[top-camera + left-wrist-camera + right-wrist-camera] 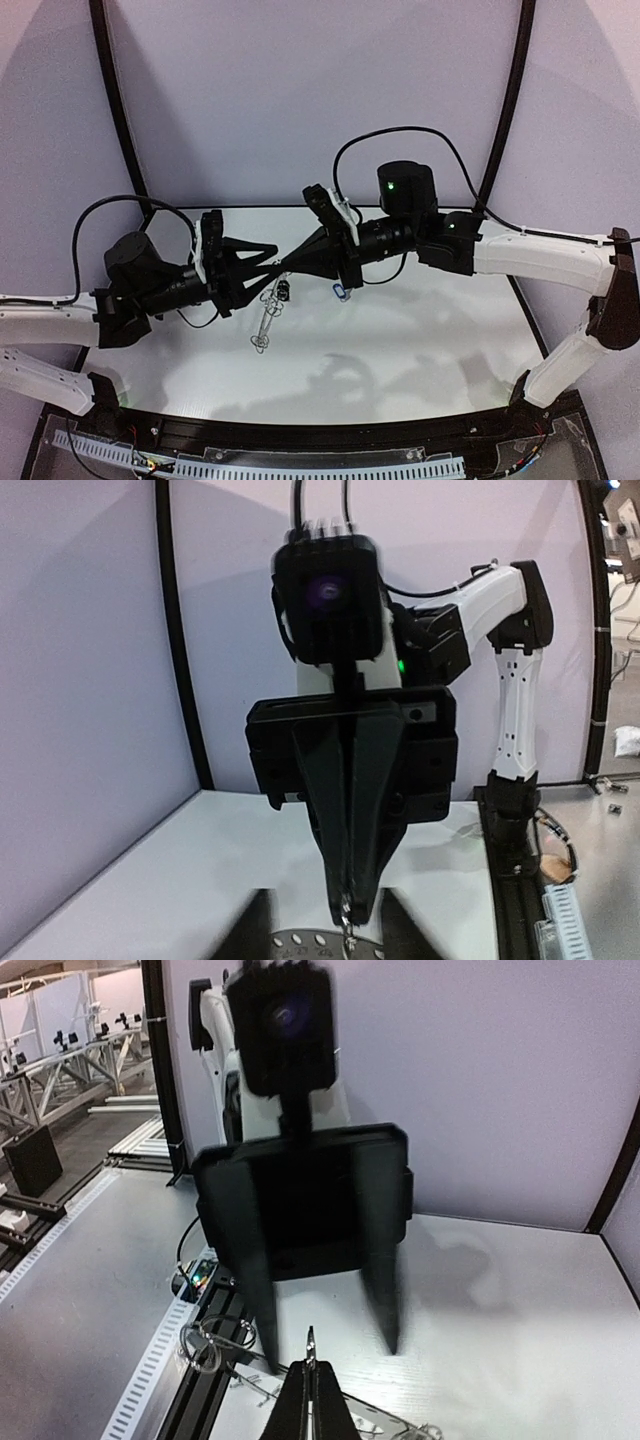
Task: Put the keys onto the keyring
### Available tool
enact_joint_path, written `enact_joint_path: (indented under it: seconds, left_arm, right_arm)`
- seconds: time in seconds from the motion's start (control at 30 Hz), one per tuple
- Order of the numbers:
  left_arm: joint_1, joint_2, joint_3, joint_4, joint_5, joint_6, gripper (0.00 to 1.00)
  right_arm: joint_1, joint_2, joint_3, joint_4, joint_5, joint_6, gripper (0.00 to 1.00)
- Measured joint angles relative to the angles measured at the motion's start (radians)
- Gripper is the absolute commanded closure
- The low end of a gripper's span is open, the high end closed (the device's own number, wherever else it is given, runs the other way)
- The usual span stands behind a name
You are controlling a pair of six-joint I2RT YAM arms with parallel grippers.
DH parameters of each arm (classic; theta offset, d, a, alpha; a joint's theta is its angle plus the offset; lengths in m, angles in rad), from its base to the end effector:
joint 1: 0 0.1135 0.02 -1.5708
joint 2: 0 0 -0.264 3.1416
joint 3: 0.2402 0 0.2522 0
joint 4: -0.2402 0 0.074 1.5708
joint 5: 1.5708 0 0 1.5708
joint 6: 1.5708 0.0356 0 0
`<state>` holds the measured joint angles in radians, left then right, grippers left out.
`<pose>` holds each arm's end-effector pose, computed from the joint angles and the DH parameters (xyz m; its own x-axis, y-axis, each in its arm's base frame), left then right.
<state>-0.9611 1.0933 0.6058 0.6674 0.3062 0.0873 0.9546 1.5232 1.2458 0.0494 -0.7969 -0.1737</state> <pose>0.1340 -0.2106 0.3056 0.1850 -0.1197 -0.9754 0.9390 0.3145 0.1395 0.1848 0.3051 0.3455 0.0395 -0.1532 -0.9874 -0.9810 -0.1940 -0.0091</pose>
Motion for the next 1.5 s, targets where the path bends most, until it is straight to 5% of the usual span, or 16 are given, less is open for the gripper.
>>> enact_joint_path:
  seconds: [0.13, 0.6, 0.97, 1.5]
  left_arm:
    - [0.000, -0.016, 0.082, -0.158, 0.025, 0.010, 0.27]
    - [0.000, -0.060, 0.180, -0.518, 0.079, 0.063, 0.47]
    - [0.000, -0.001, 0.247, -0.612, 0.055, 0.092, 0.78]
    - [-0.003, 0.025, 0.250, -0.629, 0.011, 0.116, 0.83]
  right_arm:
    - [0.009, 0.000, 0.050, -0.123, 0.014, -0.073, 1.00]
    - [0.010, 0.012, 0.174, -0.421, 0.060, -0.228, 1.00]
    - [0.020, 0.050, 0.243, -0.550, 0.096, -0.295, 1.00]
    - [0.021, 0.059, 0.263, -0.588, 0.121, -0.330, 1.00]
